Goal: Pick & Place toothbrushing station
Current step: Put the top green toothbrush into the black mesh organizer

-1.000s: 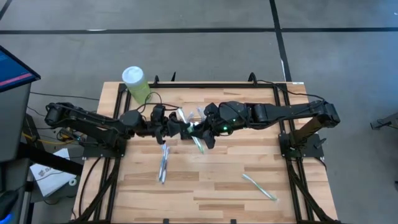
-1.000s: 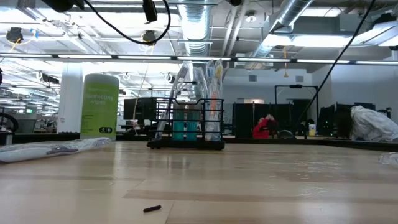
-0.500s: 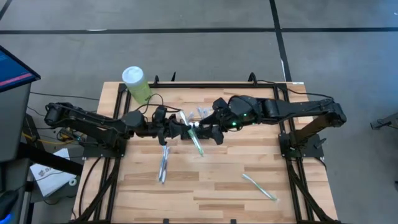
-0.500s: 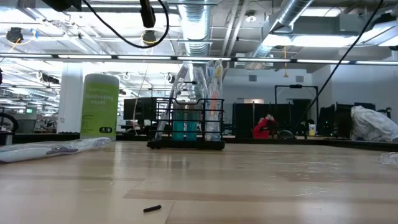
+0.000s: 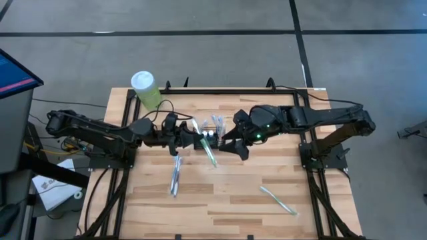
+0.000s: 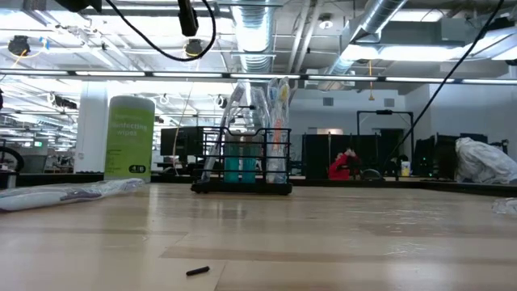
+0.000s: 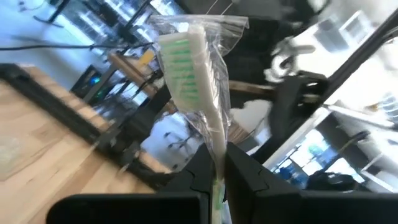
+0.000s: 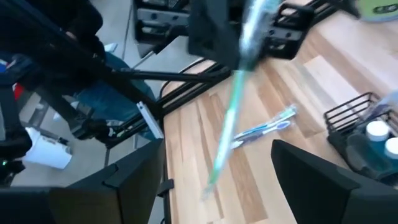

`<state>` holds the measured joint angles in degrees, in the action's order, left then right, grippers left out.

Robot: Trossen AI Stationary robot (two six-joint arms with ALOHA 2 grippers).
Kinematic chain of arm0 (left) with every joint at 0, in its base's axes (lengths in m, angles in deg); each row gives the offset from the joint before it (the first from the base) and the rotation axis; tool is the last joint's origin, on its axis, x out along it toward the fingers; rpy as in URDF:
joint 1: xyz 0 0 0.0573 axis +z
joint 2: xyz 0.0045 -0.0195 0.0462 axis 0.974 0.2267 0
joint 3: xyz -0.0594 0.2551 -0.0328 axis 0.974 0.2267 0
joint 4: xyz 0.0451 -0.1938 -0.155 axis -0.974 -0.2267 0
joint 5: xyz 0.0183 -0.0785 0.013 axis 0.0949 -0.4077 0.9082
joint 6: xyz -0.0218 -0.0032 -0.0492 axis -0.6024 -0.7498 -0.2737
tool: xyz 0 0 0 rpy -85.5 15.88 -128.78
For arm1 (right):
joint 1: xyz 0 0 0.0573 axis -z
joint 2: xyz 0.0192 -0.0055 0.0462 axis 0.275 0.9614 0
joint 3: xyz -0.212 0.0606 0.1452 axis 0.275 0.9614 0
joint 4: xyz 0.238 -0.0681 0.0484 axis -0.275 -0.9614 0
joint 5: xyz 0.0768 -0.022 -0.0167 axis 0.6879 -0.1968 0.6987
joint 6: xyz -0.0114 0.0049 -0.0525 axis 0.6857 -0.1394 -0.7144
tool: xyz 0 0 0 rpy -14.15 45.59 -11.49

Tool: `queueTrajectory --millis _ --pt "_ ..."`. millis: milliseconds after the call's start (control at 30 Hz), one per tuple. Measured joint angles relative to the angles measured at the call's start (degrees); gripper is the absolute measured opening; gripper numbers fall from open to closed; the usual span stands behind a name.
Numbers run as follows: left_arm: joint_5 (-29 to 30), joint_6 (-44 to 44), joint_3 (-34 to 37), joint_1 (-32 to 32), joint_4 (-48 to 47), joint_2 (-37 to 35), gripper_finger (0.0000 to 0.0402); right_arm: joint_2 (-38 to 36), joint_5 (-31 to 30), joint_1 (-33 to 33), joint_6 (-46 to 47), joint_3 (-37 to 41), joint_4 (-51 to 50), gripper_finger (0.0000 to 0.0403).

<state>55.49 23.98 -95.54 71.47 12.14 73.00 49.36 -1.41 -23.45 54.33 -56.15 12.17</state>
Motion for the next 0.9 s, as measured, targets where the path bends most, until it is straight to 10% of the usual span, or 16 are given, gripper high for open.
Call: queueTrajectory --millis 900 --pt "33.1 30.0 0.1 -3.1 -24.7 -3.6 0.0008 1.0 0.0 -1.5 2.1 0.0 -0.5 0.0286"
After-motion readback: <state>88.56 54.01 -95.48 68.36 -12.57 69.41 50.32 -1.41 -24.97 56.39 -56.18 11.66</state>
